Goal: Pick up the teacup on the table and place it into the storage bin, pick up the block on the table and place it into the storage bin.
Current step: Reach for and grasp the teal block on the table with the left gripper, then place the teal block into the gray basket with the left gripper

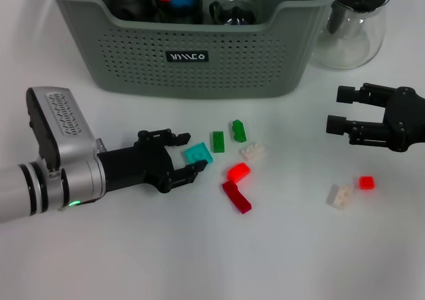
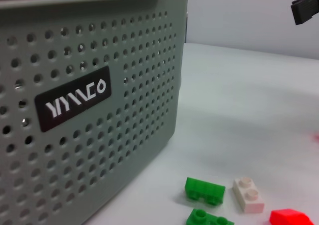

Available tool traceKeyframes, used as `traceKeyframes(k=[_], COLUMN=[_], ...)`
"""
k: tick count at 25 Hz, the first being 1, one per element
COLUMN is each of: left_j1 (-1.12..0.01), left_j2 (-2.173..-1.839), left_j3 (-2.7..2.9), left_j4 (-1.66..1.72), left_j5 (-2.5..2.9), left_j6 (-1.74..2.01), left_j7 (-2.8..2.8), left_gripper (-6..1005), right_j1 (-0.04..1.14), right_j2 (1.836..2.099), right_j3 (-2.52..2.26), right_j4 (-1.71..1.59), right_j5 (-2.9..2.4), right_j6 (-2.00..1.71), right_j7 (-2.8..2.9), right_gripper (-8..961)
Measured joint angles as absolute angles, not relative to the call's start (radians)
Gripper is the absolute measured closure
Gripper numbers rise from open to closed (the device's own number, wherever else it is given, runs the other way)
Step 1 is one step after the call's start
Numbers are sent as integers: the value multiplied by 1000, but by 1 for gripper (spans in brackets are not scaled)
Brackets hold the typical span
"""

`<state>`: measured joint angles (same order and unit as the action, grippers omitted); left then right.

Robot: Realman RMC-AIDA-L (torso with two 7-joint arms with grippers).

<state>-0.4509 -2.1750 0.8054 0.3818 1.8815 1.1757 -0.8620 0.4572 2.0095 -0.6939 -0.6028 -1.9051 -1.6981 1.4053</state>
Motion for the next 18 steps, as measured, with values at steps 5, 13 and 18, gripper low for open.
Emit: traceKeyframes(k=[5,13,18], left_j1=[-462,-467,-462], left_j2=[-2175,-2176,-2174], left_j3=[812,811,809], left_j4=[364,357,365], left_j5=[1886,1886,1883], left_j6=[1167,1149,1156], left_j7=[-859,-840,-846], left_gripper=[490,501,534], right_j1=[459,459,459], right_j2=[2010,2010,2011], right_j3=[-696,-698,-698], right_j4=[-603,-601,-602], right_j5=[-1905,-1905,-1905], right_j6=[-1697,-1682,-1682], right_j7=[1404,1404,1403], right_gripper=[120,119,120])
